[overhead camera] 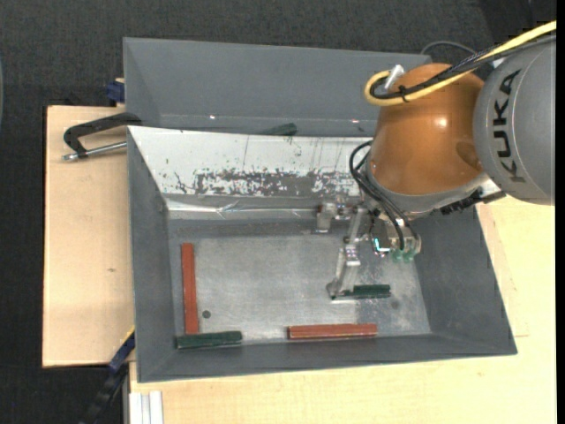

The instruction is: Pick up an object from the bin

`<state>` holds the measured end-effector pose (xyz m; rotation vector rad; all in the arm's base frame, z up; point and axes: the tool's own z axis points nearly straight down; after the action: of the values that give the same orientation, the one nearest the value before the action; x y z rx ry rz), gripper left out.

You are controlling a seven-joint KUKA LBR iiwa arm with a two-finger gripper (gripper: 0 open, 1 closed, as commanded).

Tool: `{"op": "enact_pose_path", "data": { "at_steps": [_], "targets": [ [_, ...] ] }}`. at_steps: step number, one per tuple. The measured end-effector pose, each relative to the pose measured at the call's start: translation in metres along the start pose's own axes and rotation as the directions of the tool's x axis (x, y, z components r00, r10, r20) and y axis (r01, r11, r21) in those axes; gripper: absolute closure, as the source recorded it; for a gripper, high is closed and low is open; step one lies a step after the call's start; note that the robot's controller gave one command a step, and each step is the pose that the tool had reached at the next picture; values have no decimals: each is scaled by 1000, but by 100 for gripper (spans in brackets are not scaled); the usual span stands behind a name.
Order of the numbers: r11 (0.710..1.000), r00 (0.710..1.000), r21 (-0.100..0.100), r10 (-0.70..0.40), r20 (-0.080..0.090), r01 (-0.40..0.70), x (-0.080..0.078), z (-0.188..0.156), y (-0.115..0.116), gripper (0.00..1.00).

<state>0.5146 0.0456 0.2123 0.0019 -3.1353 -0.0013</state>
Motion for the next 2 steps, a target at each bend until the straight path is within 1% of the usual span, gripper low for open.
{"op": "enact_pose_path", "data": {
  "at_steps": [1,2],
  "targets": [
    [1000,1000,0,1,8,-1,-2,-4,0,0],
    [998,998,0,-64,10,64,6,37,-34,0]
  ]
}}
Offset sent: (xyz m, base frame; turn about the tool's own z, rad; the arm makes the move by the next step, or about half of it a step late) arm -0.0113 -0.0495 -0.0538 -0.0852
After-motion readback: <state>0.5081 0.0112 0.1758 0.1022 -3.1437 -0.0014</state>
